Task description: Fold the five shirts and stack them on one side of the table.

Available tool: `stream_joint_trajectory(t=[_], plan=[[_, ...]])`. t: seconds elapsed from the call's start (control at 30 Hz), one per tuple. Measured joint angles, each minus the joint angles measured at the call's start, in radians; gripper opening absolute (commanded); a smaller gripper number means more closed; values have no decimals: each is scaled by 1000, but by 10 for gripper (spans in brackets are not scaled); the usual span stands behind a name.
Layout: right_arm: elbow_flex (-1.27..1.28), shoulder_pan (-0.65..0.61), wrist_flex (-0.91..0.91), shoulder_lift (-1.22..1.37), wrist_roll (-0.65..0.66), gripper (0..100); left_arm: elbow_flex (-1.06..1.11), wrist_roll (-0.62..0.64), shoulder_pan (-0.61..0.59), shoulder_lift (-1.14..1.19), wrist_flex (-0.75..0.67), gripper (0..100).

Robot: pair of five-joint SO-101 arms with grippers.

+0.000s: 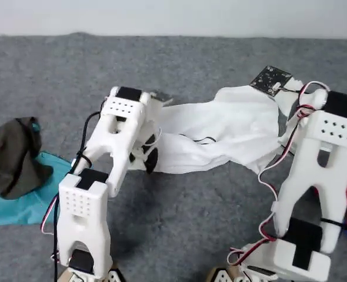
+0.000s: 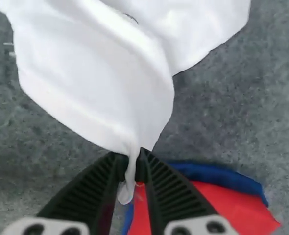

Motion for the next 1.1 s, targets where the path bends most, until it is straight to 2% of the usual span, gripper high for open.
stream_joint_trajectory(t=[0.33, 0.57, 0.7, 0.87, 0.97, 1.1], plan=[[0, 0, 0, 51, 0, 10, -41, 0, 0, 12, 0, 195], [0, 0, 0, 51, 0, 10, -20, 0, -17, -38, 0, 92], [0, 0, 0, 55, 0, 10, 29, 0, -57, -169, 0, 111], [0, 0, 0, 55, 0, 10, 74, 0, -69, -302, 0, 186], [0, -11, 0, 57, 0, 10, 92, 28, -68, -304, 2, 234], [0, -21, 0, 57, 0, 10, 92, 68, -68, -226, 2, 243]])
